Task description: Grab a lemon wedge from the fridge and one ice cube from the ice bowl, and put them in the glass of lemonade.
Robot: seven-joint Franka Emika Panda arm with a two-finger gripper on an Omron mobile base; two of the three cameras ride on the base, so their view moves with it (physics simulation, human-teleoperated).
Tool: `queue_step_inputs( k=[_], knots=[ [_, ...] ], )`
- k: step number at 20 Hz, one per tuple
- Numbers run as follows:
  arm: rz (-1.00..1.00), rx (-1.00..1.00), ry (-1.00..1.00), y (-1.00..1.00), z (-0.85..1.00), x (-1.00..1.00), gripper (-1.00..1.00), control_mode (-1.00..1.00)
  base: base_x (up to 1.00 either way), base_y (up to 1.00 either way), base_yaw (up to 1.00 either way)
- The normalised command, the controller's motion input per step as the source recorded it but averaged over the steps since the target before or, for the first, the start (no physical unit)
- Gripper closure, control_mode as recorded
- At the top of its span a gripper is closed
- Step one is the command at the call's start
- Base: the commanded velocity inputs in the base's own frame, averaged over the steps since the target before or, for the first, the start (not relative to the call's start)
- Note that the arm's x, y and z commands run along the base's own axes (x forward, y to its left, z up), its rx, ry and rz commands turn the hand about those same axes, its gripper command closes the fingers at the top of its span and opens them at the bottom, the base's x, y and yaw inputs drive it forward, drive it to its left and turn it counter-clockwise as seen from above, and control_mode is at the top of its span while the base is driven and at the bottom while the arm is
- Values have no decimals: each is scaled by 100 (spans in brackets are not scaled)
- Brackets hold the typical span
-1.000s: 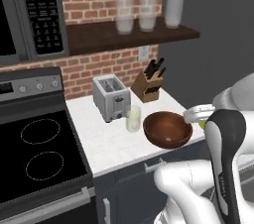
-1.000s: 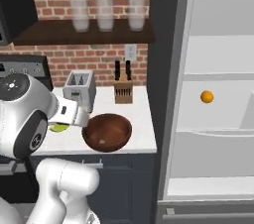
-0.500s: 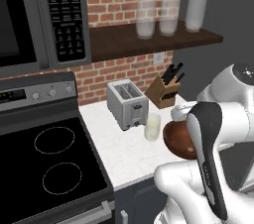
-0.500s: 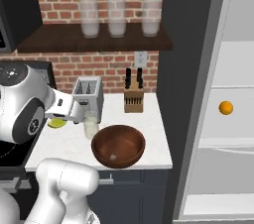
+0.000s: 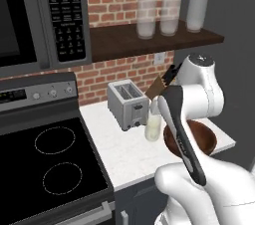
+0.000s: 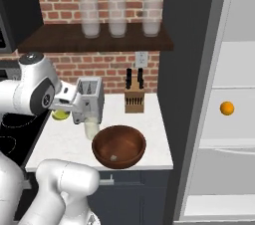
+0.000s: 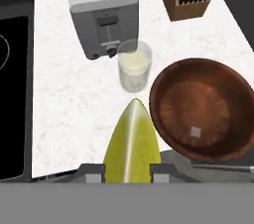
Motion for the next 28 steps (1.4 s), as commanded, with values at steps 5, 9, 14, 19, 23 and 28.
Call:
queue_step_inputs(
  k=[5, 9, 14, 19, 23, 28],
  knots=[
    [1, 0, 0, 0, -62, 93, 100, -100, 0, 0, 0],
    [2, 0, 0, 0, -56, 77, 100, -100, 0, 0, 0],
    [1, 2, 0, -1, -44, 32, 100, -100, 0, 0, 0],
    [0, 0, 0, 0, -29, 27, 100, -100, 0, 0, 0],
    [0, 0, 1, 0, 0, 24, 100, -100, 0, 0, 0],
    [0, 0, 1, 0, 0, 32, 100, -100, 0, 0, 0]
  ],
)
